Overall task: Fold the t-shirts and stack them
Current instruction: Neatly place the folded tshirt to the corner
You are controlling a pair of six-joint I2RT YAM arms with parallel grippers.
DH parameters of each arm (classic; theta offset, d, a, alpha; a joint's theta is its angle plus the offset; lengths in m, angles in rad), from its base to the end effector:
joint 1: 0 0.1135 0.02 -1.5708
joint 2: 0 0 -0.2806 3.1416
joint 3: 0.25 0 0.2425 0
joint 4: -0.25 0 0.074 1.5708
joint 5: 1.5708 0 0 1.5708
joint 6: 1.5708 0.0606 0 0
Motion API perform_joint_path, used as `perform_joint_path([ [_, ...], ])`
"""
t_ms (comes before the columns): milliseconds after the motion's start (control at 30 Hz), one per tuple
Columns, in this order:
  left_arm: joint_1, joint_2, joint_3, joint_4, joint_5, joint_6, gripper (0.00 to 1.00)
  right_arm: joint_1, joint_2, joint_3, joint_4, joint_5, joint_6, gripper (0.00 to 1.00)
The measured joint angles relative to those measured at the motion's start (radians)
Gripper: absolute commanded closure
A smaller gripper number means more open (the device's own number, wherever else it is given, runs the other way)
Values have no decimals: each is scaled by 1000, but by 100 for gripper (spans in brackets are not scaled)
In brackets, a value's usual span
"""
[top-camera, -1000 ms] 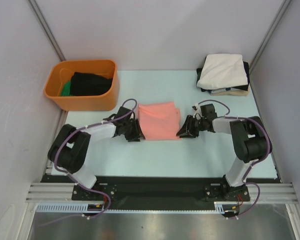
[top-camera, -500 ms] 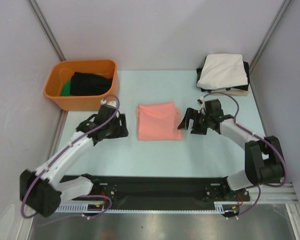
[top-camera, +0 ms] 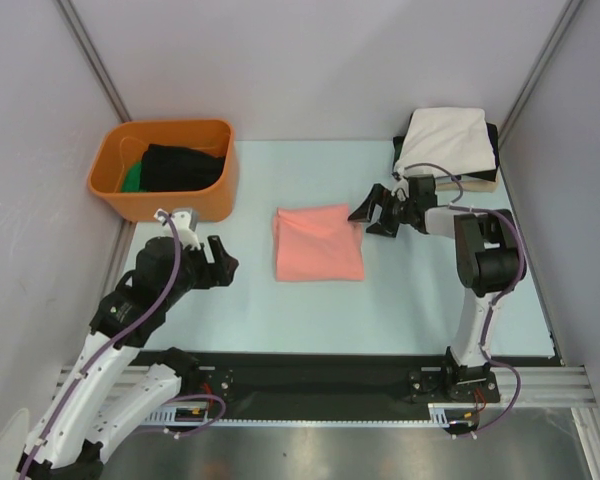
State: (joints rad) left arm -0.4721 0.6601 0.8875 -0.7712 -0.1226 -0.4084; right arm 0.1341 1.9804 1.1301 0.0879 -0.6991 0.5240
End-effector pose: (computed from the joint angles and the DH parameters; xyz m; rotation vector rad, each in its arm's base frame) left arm 0.1178 -0.0518 0.3276 -0.0059 2.1353 -0.3944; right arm 0.4099 0.0947 0.1508 0.0960 2.3809 1.1376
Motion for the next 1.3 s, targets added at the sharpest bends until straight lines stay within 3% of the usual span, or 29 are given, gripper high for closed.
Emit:
perform_joint_path([
  [167, 0, -18, -13, 1, -6, 0, 20, 70, 64, 60, 49, -22, 5, 4],
  [367, 0, -23, -16, 1, -7, 0, 20, 146, 111, 80, 131, -51, 24, 14],
  [467, 0, -34, -16, 1, -7, 0, 20, 158, 119, 72, 159, -53, 29, 35],
  [500, 0, -39, -16, 1, -8, 0, 20, 159, 125, 71, 166, -55, 32, 54],
  [533, 0, -44, -16, 2, -9, 0, 20, 159, 132, 71, 167, -50, 31, 62],
  [567, 0, -49, -16, 2, -10, 0, 20, 159, 141, 70, 166, -48, 35, 77],
  [633, -1, -55, -16, 2, -14, 0, 20, 161, 162, 69, 167, -49, 41, 96],
  [667, -1, -57, -17, 2, -14, 0, 20, 160, 171, 69, 177, -57, 51, 100],
  [833, -1, -59, -22, 4, -18, 0, 23, 137, 187, 93, 162, -93, 64, 100],
  [933, -1, -61, -25, 4, -19, 0, 25, 120, 187, 147, 64, -81, 16, 100],
  [1300, -1, -78, -26, 6, -29, 0, 30, 22, 74, 429, -337, 171, -265, 100],
])
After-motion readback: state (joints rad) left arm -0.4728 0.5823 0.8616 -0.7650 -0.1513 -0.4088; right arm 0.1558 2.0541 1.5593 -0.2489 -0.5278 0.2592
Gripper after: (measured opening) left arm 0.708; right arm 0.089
